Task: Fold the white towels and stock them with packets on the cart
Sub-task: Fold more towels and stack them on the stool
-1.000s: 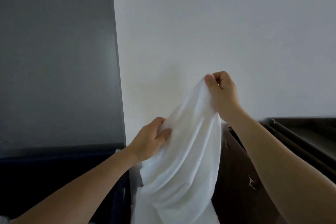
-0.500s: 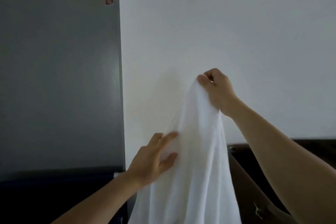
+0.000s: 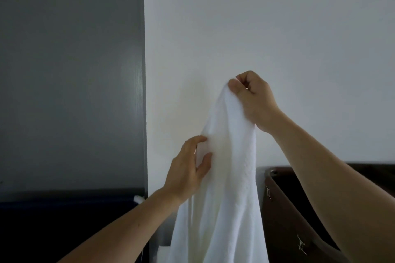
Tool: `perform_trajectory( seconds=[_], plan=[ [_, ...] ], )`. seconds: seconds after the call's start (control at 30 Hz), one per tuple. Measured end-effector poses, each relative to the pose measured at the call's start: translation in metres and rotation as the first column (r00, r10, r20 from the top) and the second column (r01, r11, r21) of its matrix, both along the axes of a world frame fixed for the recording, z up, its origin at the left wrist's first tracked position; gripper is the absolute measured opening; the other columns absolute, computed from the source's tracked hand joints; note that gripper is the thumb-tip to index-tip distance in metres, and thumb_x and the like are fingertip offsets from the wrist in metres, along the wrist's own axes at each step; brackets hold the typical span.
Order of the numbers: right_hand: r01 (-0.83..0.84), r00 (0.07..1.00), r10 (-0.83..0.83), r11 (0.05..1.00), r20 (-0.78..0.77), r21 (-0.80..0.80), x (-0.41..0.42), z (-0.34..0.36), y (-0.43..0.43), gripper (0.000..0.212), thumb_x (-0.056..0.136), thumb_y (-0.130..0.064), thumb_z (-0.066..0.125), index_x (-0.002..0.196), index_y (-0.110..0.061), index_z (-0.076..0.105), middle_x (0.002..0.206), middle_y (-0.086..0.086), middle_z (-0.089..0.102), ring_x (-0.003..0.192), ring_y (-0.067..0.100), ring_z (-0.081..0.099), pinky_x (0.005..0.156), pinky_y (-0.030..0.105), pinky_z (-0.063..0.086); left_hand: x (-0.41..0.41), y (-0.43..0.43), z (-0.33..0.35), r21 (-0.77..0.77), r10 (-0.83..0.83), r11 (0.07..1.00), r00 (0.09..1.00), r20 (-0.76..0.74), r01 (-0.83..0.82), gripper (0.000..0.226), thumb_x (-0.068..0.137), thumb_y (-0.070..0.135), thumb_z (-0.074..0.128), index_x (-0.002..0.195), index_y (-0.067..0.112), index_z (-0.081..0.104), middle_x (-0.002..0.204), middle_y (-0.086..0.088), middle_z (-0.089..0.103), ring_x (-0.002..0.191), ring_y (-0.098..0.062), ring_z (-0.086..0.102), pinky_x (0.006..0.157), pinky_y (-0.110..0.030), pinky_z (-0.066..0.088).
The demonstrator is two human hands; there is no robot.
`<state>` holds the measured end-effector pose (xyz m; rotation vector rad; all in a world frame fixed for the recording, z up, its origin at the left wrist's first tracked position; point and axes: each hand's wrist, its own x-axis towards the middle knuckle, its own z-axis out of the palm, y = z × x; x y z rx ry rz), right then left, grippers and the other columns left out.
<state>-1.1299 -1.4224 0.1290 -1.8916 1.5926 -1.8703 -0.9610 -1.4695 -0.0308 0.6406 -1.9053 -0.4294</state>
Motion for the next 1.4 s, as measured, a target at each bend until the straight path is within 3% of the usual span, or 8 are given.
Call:
perform_trajectory(
  seconds=[0.2, 0.3, 0.5, 0.67, 0.83, 0.93, 1.13, 1.4],
  plan=[
    [0.063, 0.998, -0.064, 0.998, 0.013, 0.022, -0.012, -0.009, 0.000, 0.018, 0.097, -0.032, 0.058, 0.081, -0.027, 0.052, 0.079, -0.015, 0.052, 0.066, 0.005, 0.045, 0.059, 0.021, 0.037, 0.003, 0.007, -0.016, 0.019, -0.108, 0.994, 0.990, -0.095, 0.110, 0.037, 0.100, 0.029, 0.053, 0.125, 0.053, 0.039, 0.101, 0.019, 0.063, 0.078, -0.011, 0.064, 0.069, -0.023, 0.054],
    [0.107, 0.994, -0.107, 0.994, 0.011, 0.036, -0.017, -0.013, -0.001, 0.016, 0.097, -0.033, 0.058, 0.088, -0.020, 0.054, 0.082, -0.014, 0.053, 0.067, 0.005, 0.046, 0.060, 0.021, 0.037, 0.005, 0.004, -0.032, -0.083, -0.062, 0.995, 0.998, -0.022, 0.060, 0.016, 0.102, 0.036, 0.047, 0.114, 0.043, 0.053, 0.087, 0.014, 0.065, 0.072, -0.014, 0.063, 0.066, -0.027, 0.054],
    [0.155, 0.987, -0.157, 0.987, 0.041, 0.052, -0.025, -0.015, -0.003, 0.021, 0.096, -0.035, 0.057, 0.097, -0.014, 0.056, 0.084, -0.010, 0.054, 0.070, 0.008, 0.047, 0.060, 0.023, 0.039, 0.015, -0.011, -0.059, -0.261, 0.054, 0.965, 0.993, 0.110, -0.024, 0.031, 0.097, 0.032, 0.052, 0.125, 0.023, 0.058, 0.087, 0.012, 0.066, 0.068, 0.000, 0.059, 0.065, -0.019, 0.055],
    [0.156, 0.987, -0.158, 0.986, 0.039, 0.055, -0.023, -0.018, -0.006, 0.022, 0.096, -0.035, 0.056, 0.097, -0.014, 0.056, 0.083, -0.011, 0.053, 0.069, 0.006, 0.047, 0.060, 0.022, 0.038, 0.018, -0.008, -0.067, 0.167, -0.026, 0.986, 0.974, 0.227, -0.012, 0.025, 0.099, 0.033, 0.055, 0.112, 0.017, 0.069, 0.095, 0.008, 0.068, 0.082, -0.007, 0.064, 0.082, -0.026, 0.054],
    [0.160, 0.986, -0.162, 0.985, 0.037, 0.058, -0.022, -0.020, -0.006, 0.021, 0.096, -0.036, 0.056, 0.096, -0.015, 0.055, 0.083, -0.011, 0.053, 0.069, 0.006, 0.048, 0.060, 0.022, 0.038, 0.016, -0.017, -0.083, 0.366, -0.057, 0.928, 0.947, 0.315, -0.065, 0.030, 0.101, 0.037, 0.051, 0.091, 0.013, 0.067, 0.081, 0.005, 0.061, 0.067, -0.003, 0.055, 0.067, -0.016, 0.046],
    [0.175, 0.984, -0.177, 0.983, 0.029, 0.060, -0.025, -0.020, -0.004, 0.020, 0.096, -0.035, 0.056, 0.096, -0.015, 0.055, 0.083, -0.012, 0.053, 0.069, 0.005, 0.048, 0.059, 0.021, 0.037, 0.022, -0.026, -0.095, 0.425, -0.035, 0.897, 0.939, 0.341, -0.121, 0.028, 0.101, 0.037, 0.052, 0.082, 0.018, 0.063, 0.076, 0.005, 0.059, 0.065, -0.006, 0.053, 0.065, -0.017, 0.044],
    [0.208, 0.978, -0.208, 0.978, 0.005, 0.020, -0.035, -0.016, 0.006, 0.018, 0.097, -0.033, 0.056, 0.096, -0.015, 0.053, 0.083, -0.013, 0.051, 0.069, 0.003, 0.047, 0.058, 0.020, 0.036, 0.040, -0.038, -0.095, 0.507, -0.025, 0.854, 0.966, 0.258, -0.113, 0.025, 0.098, 0.031, 0.059, 0.097, 0.009, 0.070, 0.095, -0.007, 0.069, 0.091, -0.020, 0.066, 0.087, -0.034, 0.052],
    [0.297, 0.955, -0.297, 0.955, 0.003, 0.025, -0.059, -0.012, 0.013, 0.019, 0.097, -0.033, 0.057, 0.098, -0.014, 0.055, 0.081, -0.011, 0.051, 0.070, 0.005, 0.047, 0.060, 0.023, 0.037, 0.072, -0.033, -0.075, 0.535, -0.097, 0.842, 0.995, 0.028, 0.067, 0.014, 0.092, 0.016, 0.068, 0.103, 0.017, 0.076, 0.096, 0.003, 0.076, 0.090, -0.008, 0.070, 0.078, -0.012, 0.052]
  ],
)
